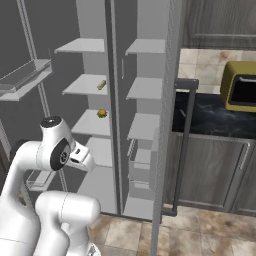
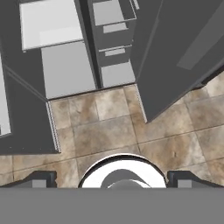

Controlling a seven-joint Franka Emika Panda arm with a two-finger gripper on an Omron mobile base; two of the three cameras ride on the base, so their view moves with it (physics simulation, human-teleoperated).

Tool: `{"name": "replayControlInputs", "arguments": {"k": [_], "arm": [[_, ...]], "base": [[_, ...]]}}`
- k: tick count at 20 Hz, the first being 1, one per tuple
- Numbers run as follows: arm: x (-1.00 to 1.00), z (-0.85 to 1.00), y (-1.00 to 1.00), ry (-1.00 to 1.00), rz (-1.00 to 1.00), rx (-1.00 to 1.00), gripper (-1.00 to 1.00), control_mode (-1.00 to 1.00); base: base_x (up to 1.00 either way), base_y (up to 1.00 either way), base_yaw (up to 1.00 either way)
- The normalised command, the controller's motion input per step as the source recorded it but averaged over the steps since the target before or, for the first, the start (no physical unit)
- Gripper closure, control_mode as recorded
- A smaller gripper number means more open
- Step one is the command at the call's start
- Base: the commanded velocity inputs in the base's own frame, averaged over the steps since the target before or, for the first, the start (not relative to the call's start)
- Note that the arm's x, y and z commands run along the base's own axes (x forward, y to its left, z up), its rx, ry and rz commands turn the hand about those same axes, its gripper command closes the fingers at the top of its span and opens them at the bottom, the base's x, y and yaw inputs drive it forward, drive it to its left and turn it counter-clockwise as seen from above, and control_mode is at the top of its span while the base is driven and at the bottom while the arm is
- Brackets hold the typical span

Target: Retrieve the butter from the fridge and place it on a plate on the dining table. Then retrieve the butter knife by the fridge and place it near the plate.

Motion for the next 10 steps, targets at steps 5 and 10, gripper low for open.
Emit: {"name": "replayControlInputs", "arguments": {"k": [5, 10], "arm": [[0.57, 0.0, -0.02, 0.0, 0.08, 0.0, -1.0, -1.0], [0.34, 0.0, 0.0, 0.0, 0.03, 0.0, -1.0, 1.0]], "base": [[0.0, 0.0, 0.0], [0.28, 0.0, 0.01]]}}
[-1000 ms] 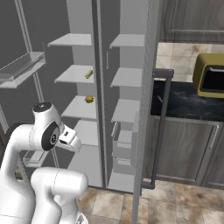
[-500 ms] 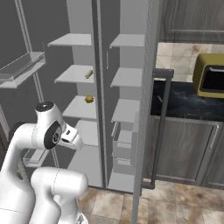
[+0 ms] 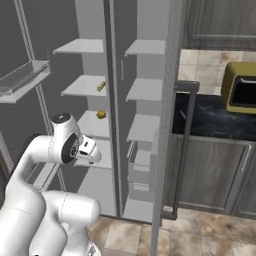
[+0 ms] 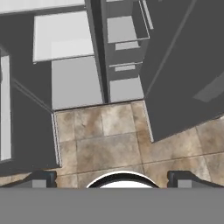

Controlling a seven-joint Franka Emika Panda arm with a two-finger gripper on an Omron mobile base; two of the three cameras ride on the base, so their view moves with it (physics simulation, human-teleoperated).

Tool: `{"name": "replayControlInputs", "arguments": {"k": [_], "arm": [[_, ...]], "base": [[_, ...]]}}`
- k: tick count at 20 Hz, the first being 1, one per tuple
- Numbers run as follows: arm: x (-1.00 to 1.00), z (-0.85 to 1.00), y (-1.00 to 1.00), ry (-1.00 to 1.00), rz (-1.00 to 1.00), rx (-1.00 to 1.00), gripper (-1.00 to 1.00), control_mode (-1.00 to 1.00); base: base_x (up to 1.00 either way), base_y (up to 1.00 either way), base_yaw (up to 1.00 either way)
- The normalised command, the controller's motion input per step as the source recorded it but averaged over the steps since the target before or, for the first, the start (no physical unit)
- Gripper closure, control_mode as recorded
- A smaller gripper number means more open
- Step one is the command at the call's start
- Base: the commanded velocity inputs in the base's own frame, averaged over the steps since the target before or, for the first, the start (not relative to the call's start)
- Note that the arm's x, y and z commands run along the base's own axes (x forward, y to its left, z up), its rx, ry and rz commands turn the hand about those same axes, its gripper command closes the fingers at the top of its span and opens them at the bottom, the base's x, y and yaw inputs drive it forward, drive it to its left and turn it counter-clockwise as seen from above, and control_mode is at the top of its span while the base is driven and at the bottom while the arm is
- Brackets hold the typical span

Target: Retrieve the butter from the fridge and place it on a plate on the dining table. Then retrieve the butter knife by the fridge and place it near the plate.

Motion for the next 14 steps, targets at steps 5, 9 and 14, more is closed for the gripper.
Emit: {"name": "replayControlInputs", "arguments": {"k": [5, 9, 14], "arm": [[0.0, 0.0, 0.0, 0.0, 0.0, 0.0, -1.0, 1.0], [0.0, 0.0, 0.0, 0.0, 0.0, 0.0, -1.0, 1.0], [0.0, 0.0, 0.0, 0.0, 0.0, 0.0, -1.0, 1.0]], "base": [[0.61, 0.02, 0.05], [0.46, 0.03, 0.07], [0.18, 0.03, 0.27]]}}
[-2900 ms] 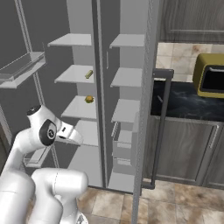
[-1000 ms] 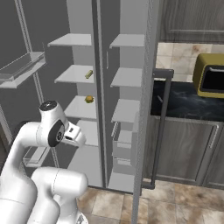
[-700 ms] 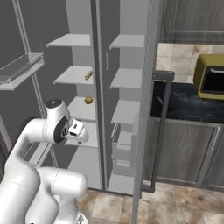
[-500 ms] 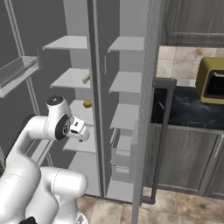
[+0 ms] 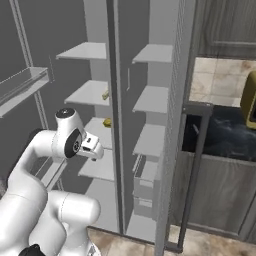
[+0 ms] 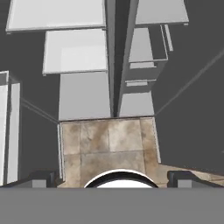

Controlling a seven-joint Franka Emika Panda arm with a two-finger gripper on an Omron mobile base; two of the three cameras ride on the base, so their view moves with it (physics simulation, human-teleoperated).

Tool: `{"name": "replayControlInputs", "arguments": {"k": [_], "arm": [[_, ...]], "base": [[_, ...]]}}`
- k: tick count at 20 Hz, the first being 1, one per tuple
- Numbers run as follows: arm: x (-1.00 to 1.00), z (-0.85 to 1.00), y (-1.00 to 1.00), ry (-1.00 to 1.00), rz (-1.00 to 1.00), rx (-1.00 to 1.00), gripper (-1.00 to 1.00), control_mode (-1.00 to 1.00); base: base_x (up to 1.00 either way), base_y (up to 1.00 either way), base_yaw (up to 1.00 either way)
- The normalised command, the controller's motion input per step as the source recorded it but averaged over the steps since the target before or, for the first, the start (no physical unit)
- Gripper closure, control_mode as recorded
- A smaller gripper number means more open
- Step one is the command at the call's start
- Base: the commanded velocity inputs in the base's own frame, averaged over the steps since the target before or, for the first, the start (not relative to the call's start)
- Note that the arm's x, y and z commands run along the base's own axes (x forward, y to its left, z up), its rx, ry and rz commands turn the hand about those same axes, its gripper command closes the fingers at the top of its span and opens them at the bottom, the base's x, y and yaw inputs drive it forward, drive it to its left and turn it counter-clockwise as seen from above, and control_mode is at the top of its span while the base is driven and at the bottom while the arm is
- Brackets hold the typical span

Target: Retrieve the butter from the fridge and place it on a plate on the dining table. Then retrieve the butter knife by the fridge and place it near the plate.

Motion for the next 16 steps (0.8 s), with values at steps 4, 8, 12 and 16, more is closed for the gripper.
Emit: {"name": "replayControlInputs", "arguments": {"k": [4, 8, 12, 16], "arm": [[0.0, 0.0, 0.0, 0.0, 0.0, 0.0, -1.0, 1.0], [0.0, 0.0, 0.0, 0.0, 0.0, 0.0, -1.0, 1.0], [0.0, 0.0, 0.0, 0.0, 0.0, 0.0, -1.0, 1.0], [0.0, 0.0, 0.0, 0.0, 0.0, 0.0, -1.0, 1.0]], "base": [[0.35, -0.03, 0.33], [0.47, -0.21, 0.21], [0.6, -0.03, 0.18], [0.73, -0.22, 0.16]]}}
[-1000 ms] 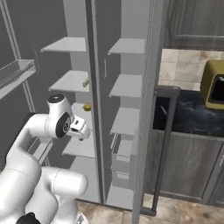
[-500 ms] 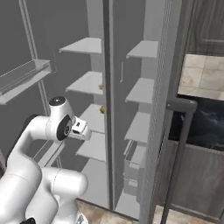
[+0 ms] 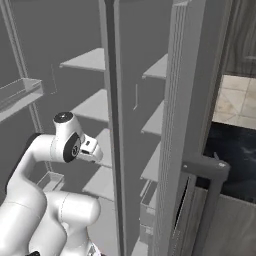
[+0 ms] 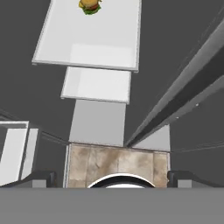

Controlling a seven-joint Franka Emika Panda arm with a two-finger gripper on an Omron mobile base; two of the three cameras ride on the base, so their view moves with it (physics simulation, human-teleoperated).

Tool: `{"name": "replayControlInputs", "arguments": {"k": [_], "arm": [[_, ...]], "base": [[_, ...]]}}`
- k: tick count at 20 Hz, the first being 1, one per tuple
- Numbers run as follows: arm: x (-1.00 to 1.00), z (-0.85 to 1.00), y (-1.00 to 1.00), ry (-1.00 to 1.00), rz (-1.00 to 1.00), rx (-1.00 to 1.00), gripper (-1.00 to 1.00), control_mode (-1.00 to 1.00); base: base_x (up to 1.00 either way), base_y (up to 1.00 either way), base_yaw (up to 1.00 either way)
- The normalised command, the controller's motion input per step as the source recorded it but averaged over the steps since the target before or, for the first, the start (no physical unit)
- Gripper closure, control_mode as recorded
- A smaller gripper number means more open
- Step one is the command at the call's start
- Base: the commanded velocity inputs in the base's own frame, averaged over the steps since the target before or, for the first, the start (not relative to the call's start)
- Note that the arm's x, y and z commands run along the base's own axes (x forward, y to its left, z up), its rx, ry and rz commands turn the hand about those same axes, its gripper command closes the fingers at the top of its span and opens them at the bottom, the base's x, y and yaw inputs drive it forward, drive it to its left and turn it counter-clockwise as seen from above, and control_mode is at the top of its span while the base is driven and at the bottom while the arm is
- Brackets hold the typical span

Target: Retrieve the butter from the fridge and place it on a plate on the dining table. Then retrieve the butter knife by the fridge and place it near the plate.

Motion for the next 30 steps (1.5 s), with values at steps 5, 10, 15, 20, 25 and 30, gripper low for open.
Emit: {"name": "replayControlInputs", "arguments": {"k": [5, 10, 15, 20, 25, 30], "arm": [[0.0, 0.0, 0.0, 0.0, 0.0, 0.0, -1.0, 1.0], [0.0, 0.0, 0.0, 0.0, 0.0, 0.0, -1.0, 1.0], [0.0, 0.0, 0.0, 0.0, 0.0, 0.0, -1.0, 1.0], [0.0, 0.0, 0.0, 0.0, 0.0, 0.0, -1.0, 1.0], [0.0, 0.0, 0.0, 0.0, 0.0, 0.0, -1.0, 1.0], [0.0, 0.0, 0.0, 0.0, 0.0, 0.0, -1.0, 1.0]], "base": [[0.47, -0.06, 0.05], [0.13, 0.26, 0.0], [0.32, 0.12, 0.0], [0.38, 0.02, 0.0], [0.13, 0.24, -0.01], [0.14, 0.24, -0.01]]}}
